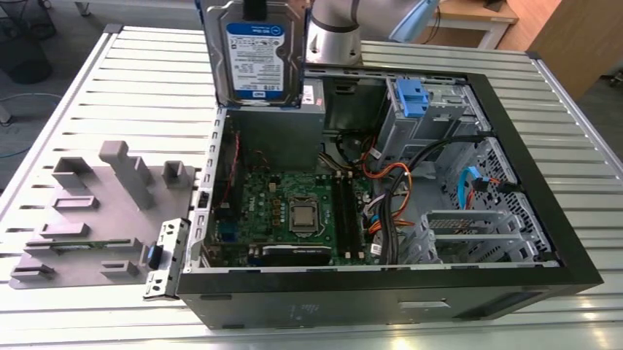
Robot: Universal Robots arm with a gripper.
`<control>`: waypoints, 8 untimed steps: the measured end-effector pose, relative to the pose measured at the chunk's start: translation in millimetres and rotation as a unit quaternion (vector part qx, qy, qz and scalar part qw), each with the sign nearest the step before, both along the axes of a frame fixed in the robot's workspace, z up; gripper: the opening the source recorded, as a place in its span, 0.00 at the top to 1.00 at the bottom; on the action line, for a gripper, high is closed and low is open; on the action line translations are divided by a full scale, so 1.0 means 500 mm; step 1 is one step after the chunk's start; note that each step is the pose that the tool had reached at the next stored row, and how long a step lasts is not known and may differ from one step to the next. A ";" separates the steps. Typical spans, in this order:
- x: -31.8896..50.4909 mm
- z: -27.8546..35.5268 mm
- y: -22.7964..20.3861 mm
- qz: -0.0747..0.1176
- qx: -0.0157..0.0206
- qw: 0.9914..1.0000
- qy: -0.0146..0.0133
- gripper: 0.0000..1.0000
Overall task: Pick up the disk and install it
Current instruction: 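Pick up the disk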
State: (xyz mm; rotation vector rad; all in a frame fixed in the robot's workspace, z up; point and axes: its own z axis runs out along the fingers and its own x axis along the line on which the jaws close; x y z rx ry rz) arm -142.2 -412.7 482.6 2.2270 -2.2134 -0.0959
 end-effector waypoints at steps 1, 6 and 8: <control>0.006 0.000 0.0000 0.000 0.000 1.000 0.000 0.65; 0.038 -0.001 0.0000 0.000 0.000 1.000 0.000 0.65; 0.051 -0.002 0.0000 0.000 0.000 1.000 0.000 0.65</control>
